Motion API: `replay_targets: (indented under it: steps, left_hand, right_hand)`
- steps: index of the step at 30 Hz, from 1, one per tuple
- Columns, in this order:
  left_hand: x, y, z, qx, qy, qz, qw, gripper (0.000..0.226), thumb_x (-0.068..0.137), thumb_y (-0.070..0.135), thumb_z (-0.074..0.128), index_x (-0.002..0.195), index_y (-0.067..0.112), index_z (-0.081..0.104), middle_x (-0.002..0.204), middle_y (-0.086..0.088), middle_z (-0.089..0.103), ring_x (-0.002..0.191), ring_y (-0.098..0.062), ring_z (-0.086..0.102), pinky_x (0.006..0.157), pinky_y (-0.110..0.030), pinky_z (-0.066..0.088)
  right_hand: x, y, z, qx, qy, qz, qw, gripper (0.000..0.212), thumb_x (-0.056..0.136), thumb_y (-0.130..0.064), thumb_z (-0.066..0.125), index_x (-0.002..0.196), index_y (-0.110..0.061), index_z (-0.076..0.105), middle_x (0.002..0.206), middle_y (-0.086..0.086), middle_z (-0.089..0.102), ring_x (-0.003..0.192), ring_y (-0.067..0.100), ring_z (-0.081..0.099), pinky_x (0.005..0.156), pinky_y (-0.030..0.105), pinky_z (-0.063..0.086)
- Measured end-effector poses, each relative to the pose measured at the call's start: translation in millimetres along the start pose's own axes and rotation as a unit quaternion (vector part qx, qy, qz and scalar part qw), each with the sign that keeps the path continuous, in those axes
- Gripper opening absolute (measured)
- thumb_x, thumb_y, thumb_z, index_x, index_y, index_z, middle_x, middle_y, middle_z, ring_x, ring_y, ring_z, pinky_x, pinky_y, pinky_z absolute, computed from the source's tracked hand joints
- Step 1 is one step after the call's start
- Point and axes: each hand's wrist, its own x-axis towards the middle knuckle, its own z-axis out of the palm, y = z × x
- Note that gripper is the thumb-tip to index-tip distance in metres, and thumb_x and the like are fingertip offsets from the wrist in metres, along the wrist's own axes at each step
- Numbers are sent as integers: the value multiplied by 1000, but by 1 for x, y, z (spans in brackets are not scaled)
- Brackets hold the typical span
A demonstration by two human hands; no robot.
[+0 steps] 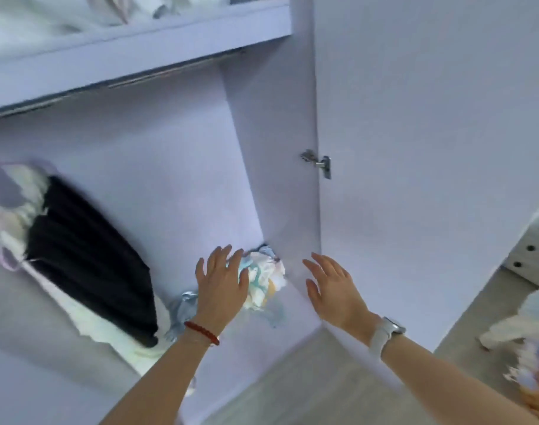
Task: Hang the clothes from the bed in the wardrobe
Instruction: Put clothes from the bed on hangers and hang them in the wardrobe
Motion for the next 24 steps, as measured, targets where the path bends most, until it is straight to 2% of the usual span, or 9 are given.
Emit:
replay_targets:
  steps: [2, 4, 8, 13, 14, 16, 18, 22, 24]
  left_hand:
    - [8, -55, -15, 10, 3, -46, 999, 37, 74, 13, 74, 110, 7, 66, 116, -15, 63, 111, -33, 59, 92, -56, 41]
    - [17, -106, -33, 22, -1, -101, 995, 37, 86, 19, 61, 122, 10, 59, 129, -13, 54, 122, -28, 49, 98, -50, 35]
    - [21, -195, -71, 32, 81, -177, 980, 35, 85, 13, 61, 119, 7, 59, 128, -15, 54, 121, -30, 48, 93, -48, 34]
    - [24, -287, -107, -1, 152, -333, 931, 43, 92, 15, 49, 135, 11, 43, 141, -13, 38, 124, -33, 36, 98, -48, 28]
    - [25, -300, -112, -17, 169, -349, 921, 44, 92, 13, 48, 135, 9, 42, 139, -15, 38, 121, -35, 37, 98, -48, 30]
    - [30, -320, -119, -56, 201, -355, 911, 42, 92, 7, 46, 134, 4, 42, 135, -18, 42, 118, -35, 39, 99, -45, 34]
    - [35, -333, -123, -95, 222, -353, 904, 39, 93, 3, 43, 131, 0, 44, 131, -20, 45, 118, -34, 40, 101, -36, 32]
    - [39, -359, -126, -111, 198, -383, 896, 34, 95, 6, 40, 127, 4, 52, 124, -16, 55, 115, -31, 49, 88, -19, 32]
    - [34, -369, -125, -91, 166, -397, 898, 35, 95, 9, 40, 126, 10, 56, 119, -14, 59, 106, -31, 56, 77, -18, 34]
  right_hand:
    - [39, -46, 16, 19, -2, -37, 999, 45, 94, -24, 41, 138, -17, 37, 146, 3, 33, 135, 18, 29, 107, 30, 25]
    - [74, -90, 33, 30, -3, -78, 997, 44, 94, -23, 42, 137, -17, 39, 145, 3, 36, 133, 19, 33, 104, 30, 29]
    - [135, -175, 65, 73, -16, -155, 985, 42, 95, -19, 42, 136, -14, 41, 143, 6, 40, 131, 20, 36, 104, 32, 30]
    - [189, -270, 98, 182, -73, -198, 960, 35, 95, -13, 40, 128, -10, 51, 126, 8, 57, 117, 23, 50, 100, 31, 37]
    - [199, -288, 103, 218, -92, -195, 952, 32, 95, -10, 39, 123, -6, 55, 119, 11, 62, 109, 25, 55, 95, 29, 41]
    - [219, -323, 107, 284, -130, -183, 932, 31, 95, -7, 37, 119, -5, 57, 110, 10, 64, 94, 19, 57, 80, 13, 42]
    - [238, -359, 109, 323, -156, -185, 915, 33, 96, -8, 35, 122, -9, 54, 111, 6, 62, 93, 10, 53, 78, 6, 36]
    - [268, -423, 113, 382, -228, -169, 879, 34, 96, -11, 34, 127, -11, 49, 118, 6, 59, 109, 21, 54, 98, 30, 43]
    - [276, -446, 115, 406, -262, -146, 863, 31, 96, -10, 35, 123, -6, 50, 121, 13, 58, 112, 30, 53, 98, 41, 44]
